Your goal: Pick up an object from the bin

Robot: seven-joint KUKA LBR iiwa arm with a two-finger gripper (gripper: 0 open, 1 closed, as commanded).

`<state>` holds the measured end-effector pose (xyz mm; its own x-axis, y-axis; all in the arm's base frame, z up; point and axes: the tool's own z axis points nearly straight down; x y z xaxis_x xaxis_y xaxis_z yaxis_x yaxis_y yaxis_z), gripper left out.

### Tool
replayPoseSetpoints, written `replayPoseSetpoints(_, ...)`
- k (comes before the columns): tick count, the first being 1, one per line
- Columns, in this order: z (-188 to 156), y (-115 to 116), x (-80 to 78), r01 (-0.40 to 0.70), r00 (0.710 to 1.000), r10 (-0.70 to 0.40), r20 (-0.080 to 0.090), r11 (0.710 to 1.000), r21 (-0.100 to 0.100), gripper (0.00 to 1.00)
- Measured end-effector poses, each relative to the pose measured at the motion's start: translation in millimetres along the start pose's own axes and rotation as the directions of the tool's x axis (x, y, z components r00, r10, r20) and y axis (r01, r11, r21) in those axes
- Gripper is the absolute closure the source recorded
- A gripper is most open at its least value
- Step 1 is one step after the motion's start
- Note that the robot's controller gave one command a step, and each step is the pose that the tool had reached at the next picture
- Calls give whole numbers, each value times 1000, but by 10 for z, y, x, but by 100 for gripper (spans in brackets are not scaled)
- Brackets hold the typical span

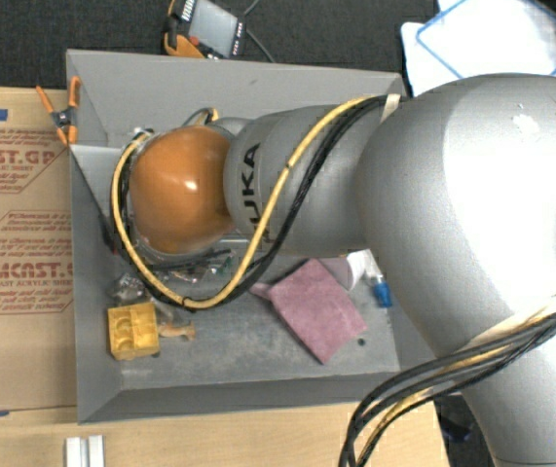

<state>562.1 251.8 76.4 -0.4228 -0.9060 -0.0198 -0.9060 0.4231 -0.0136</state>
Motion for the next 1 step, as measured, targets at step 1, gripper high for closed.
replayPoseSetpoints(1,-2,1,0,-1,1000,1,1,1000,-1,100)
